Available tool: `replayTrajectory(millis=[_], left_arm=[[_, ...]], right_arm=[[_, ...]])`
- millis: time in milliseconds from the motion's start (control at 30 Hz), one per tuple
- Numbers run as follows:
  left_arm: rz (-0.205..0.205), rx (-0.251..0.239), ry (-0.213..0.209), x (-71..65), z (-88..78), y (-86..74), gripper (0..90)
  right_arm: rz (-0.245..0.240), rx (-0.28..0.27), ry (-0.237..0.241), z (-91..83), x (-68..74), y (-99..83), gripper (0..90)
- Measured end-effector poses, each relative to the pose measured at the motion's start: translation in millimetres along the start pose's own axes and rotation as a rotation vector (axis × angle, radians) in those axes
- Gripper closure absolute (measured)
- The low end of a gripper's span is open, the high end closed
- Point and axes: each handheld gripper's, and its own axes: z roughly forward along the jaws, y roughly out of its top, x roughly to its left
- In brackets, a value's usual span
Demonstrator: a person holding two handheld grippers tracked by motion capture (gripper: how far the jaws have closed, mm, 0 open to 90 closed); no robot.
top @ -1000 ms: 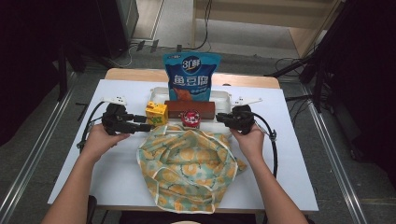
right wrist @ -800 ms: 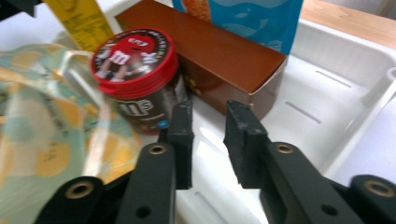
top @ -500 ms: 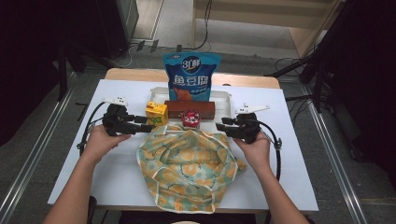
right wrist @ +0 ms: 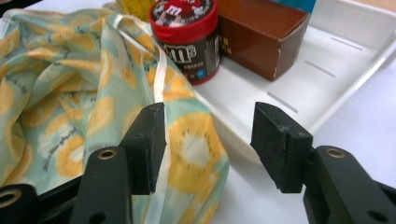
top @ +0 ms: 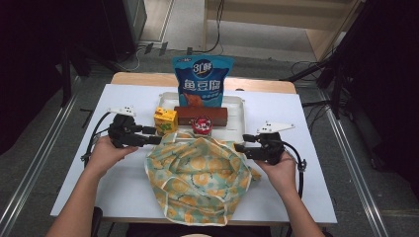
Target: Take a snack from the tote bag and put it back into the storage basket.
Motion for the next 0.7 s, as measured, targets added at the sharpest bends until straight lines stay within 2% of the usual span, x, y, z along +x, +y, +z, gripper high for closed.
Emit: replayTrajectory(millis=[333,700], left_arm=[[-0.002,0.005,0.002,1.4,1.0,-0.4,40.5],[-0.001,0.014,0.010,3.4,0.4,-1.0,40.4]], right_arm=[[0.024,-0.006,-0.016,-14.0,-3.1,-12.2,44.8],[0.033,-0.005,-0.012,-11.1,-7.1,-13.0,44.3]])
